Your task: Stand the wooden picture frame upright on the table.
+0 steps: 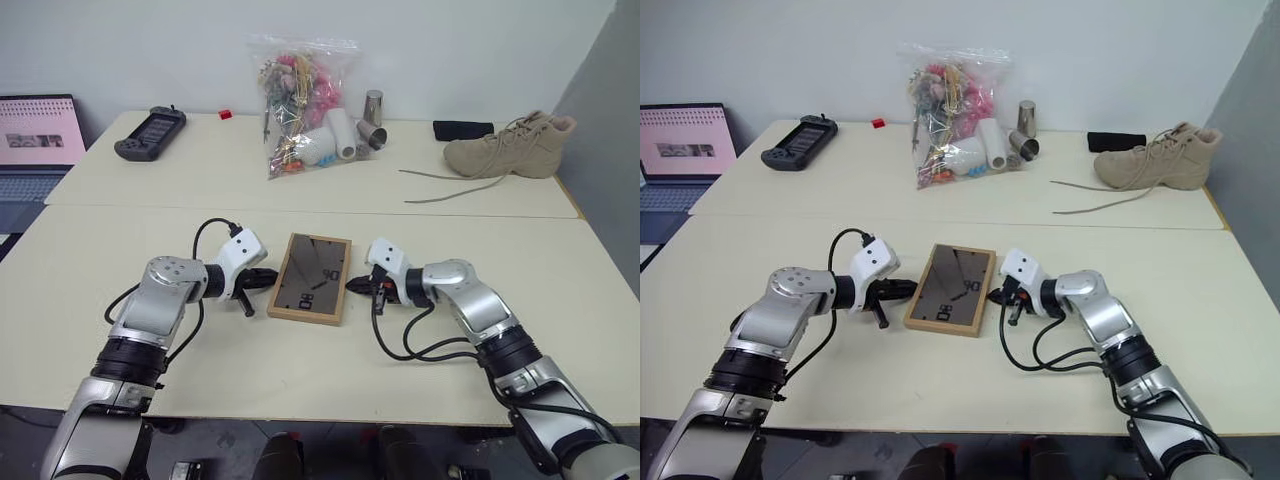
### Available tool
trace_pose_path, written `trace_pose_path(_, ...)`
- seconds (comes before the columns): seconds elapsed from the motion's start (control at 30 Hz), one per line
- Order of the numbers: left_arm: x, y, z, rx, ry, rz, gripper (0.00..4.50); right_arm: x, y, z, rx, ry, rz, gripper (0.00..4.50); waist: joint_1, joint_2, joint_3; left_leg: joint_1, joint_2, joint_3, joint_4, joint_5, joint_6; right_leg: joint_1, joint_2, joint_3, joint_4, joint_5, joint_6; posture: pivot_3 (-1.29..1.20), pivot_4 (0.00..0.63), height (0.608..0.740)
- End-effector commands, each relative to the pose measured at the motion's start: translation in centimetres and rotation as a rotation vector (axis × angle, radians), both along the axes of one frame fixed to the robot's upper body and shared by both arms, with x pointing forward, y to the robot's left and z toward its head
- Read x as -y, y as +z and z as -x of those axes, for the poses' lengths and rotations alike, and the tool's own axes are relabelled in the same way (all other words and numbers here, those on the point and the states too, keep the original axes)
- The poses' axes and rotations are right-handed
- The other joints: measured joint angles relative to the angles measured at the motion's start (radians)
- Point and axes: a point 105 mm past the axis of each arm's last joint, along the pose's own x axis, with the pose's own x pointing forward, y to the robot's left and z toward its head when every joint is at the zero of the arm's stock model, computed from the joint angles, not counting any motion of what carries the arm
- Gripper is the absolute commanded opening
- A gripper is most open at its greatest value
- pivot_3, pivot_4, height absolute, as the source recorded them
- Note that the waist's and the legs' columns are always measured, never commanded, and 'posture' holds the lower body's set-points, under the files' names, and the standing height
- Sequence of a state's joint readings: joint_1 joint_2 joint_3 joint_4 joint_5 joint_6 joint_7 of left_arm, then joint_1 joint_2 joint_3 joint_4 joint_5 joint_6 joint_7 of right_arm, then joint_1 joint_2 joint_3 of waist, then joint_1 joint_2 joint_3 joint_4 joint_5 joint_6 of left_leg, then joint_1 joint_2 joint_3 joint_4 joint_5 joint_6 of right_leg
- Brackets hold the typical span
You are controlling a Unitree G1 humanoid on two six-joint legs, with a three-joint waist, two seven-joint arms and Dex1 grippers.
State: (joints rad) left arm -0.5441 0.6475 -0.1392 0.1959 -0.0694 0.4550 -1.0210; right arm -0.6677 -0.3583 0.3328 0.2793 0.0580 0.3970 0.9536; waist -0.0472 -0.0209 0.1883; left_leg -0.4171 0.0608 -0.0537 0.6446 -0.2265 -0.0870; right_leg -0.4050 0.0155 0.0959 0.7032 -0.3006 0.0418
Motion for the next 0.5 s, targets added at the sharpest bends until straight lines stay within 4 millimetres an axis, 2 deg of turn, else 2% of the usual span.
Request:
trace_pose_path(0.03, 4.0, 0.9, 1.8, 0.017, -0.153, 0.040, 0.05, 0.8, 1.2, -0.5, 0.053, 0.003, -0.004, 0.00, -0.001, 0.000, 0.000, 0.000, 0.000, 0.000, 0.000, 0.000, 0.000, 0.000, 0.000, 0.000, 0.000, 0.000, 0.000, 0.00, 0.150, 0.740)
trace_pose_path(0.1, 4.7, 0.9, 2.4, 0.015, -0.180, 0.041, 0.05, 2.0, 1.0, -0.9, 0.060, -0.018, 0.026, 0.00, -0.004, 0.000, 0.000, 0.000, 0.000, 0.000, 0.000, 0.000, 0.000, 0.000, 0.000, 0.000, 0.000, 0.000, 0.000, 0.00, 0.150, 0.740)
trace_pose_path(0.2, 4.7, 1.0, 2.4, 0.021, -0.171, 0.039, 0.05, 2.9, 0.9, -1.2, 0.061, -0.029, 0.046, 0.00, -0.004, 0.000, 0.000, 0.000, 0.000, 0.000, 0.000, 0.000, 0.000, 0.000, 0.000, 0.000, 0.000, 0.000, 0.000, 0.00, 0.150, 0.740)
trace_pose_path(0.33, 4.9, 0.9, 2.3, 0.019, -0.165, 0.039, 0.05, 4.3, 0.2, -0.6, 0.050, -0.004, 0.105, 0.00, -0.005, 0.000, 0.000, 0.001, 0.000, 0.000, 0.000, 0.000, 0.000, 0.000, 0.000, 0.000, 0.000, 0.000, 0.000, 0.00, 0.150, 0.740)
trace_pose_path(0.5, 3.7, 0.8, 2.3, 0.016, -0.146, 0.013, 0.05, 6.6, -0.1, -1.4, 0.061, -0.048, 0.177, 0.00, -0.004, 0.000, 0.000, 0.001, 0.000, 0.000, 0.000, 0.000, 0.000, 0.000, 0.000, 0.000, 0.000, 0.000, 0.000, 0.00, 0.150, 0.740)
